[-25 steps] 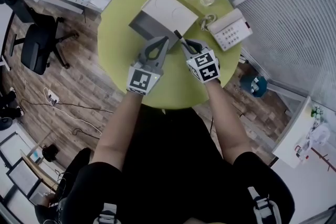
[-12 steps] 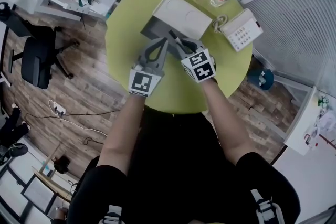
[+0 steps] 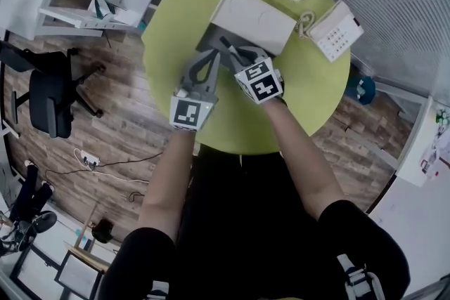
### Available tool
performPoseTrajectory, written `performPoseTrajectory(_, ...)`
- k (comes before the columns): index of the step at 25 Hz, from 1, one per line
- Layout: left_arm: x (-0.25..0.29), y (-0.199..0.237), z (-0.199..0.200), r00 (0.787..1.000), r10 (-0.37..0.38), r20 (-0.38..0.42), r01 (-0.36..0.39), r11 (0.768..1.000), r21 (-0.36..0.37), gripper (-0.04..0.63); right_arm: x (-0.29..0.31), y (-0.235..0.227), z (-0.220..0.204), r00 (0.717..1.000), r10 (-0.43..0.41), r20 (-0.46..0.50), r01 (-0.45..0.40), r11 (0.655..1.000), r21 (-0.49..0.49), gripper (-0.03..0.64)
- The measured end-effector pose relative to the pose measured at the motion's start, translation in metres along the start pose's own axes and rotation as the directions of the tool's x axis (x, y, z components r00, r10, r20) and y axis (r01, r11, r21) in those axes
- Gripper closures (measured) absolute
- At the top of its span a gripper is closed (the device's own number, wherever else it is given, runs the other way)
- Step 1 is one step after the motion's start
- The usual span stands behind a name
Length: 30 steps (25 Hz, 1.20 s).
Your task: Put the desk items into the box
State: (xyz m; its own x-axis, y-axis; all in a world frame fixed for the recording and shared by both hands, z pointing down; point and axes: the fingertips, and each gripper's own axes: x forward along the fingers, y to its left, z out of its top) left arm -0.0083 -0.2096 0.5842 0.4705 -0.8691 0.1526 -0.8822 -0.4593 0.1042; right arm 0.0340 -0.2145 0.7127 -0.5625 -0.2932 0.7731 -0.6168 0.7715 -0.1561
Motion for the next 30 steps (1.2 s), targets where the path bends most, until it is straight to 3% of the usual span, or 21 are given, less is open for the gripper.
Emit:
performPoseTrajectory(12, 0.010, 0.027, -0.027, 0.998, -0.050, -0.034, 0.049, 0.998, -0.029, 0.589, 0.049, -0.003, -0.009, 0.996, -0.048, -0.081, 0.058, 0.991, 0.122, 0.546)
performPoseTrajectory(30, 0.001, 0.036, -0.041, 0.993, -0.098, -0.066, 0.094, 0.994, -0.053, 0.588, 0.089, -0.006, -0.011, 0.985, -0.073, -0.154, 0.100, 0.980, 0.172, 0.545)
